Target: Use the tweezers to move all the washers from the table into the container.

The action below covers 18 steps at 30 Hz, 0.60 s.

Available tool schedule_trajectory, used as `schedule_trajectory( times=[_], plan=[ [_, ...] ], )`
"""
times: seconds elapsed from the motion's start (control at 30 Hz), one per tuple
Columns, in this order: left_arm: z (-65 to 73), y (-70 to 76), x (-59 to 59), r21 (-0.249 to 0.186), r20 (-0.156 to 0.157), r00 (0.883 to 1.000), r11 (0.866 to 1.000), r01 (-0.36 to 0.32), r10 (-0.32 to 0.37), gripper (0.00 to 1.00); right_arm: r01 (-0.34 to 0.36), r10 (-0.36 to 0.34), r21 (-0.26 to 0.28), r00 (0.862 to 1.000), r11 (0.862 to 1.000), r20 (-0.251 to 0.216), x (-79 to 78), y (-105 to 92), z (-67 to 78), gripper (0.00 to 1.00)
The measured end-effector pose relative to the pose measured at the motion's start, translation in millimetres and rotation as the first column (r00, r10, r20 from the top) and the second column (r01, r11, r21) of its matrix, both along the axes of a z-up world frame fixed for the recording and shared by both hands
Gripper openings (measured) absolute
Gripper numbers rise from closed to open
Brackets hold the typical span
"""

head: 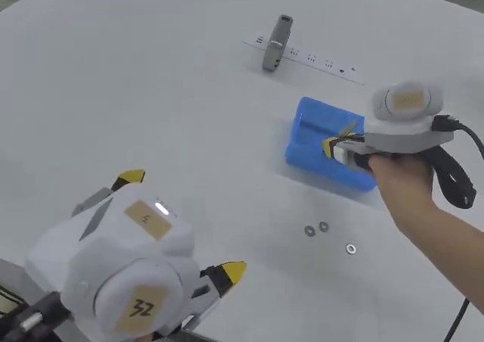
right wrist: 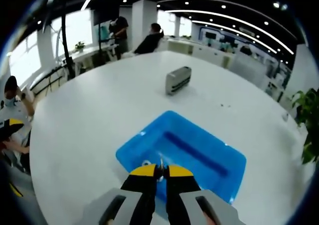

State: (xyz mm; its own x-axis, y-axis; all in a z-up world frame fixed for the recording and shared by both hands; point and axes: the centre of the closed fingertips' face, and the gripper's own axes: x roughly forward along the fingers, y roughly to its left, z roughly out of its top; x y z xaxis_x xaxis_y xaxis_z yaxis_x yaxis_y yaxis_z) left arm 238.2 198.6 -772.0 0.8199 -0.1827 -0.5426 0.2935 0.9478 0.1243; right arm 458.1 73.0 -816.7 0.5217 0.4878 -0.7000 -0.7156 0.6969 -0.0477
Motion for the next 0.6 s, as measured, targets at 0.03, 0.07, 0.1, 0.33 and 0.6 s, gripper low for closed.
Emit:
schedule_trajectory(
  times=[0.03, 0.07, 0.1, 0.33, 0.6],
  plan=[
    [-0.1, -0.4, 0.0, 0.001, 0.000, 1.000, 1.000, 0.001, -0.001, 0.93, 0.002, -0.002, -0.007, 1.000, 1.000, -0.013, -0.6, -0.8, -1.5, 0.02],
    [-0.2, -0.9, 0.1, 0.001, 0.000, 1.000, 1.000, 0.001, -0.001, 0.93, 0.004, -0.004, -0.002, 1.000, 1.000, -0.013, -0.4, -1.2, -1.3, 0.02],
    [-0.6, -1.6, 0.2, 0.000, -0.002, 1.000, 1.000, 0.001, -0.001, 0.93, 0.006, -0.006, 0.001, 1.000, 1.000, -0.013, -0.5, -1.6, -1.2, 0.02],
    [-1.3, -3.7, 1.0, 0.003, -0.002, 1.000, 1.000, 0.001, -0.001, 0.93, 0.021, -0.021, 0.010, 0.999, 1.000, -0.032, -1.8, -3.4, -2.0, 0.03],
    [-1.1, -4.1, 1.4, 0.001, 0.000, 1.000, 1.000, -0.001, 0.001, 0.93, 0.049, -0.048, 0.073, 0.999, 0.996, -0.017, 5.1, -2.6, 19.0, 0.04]
  ],
)
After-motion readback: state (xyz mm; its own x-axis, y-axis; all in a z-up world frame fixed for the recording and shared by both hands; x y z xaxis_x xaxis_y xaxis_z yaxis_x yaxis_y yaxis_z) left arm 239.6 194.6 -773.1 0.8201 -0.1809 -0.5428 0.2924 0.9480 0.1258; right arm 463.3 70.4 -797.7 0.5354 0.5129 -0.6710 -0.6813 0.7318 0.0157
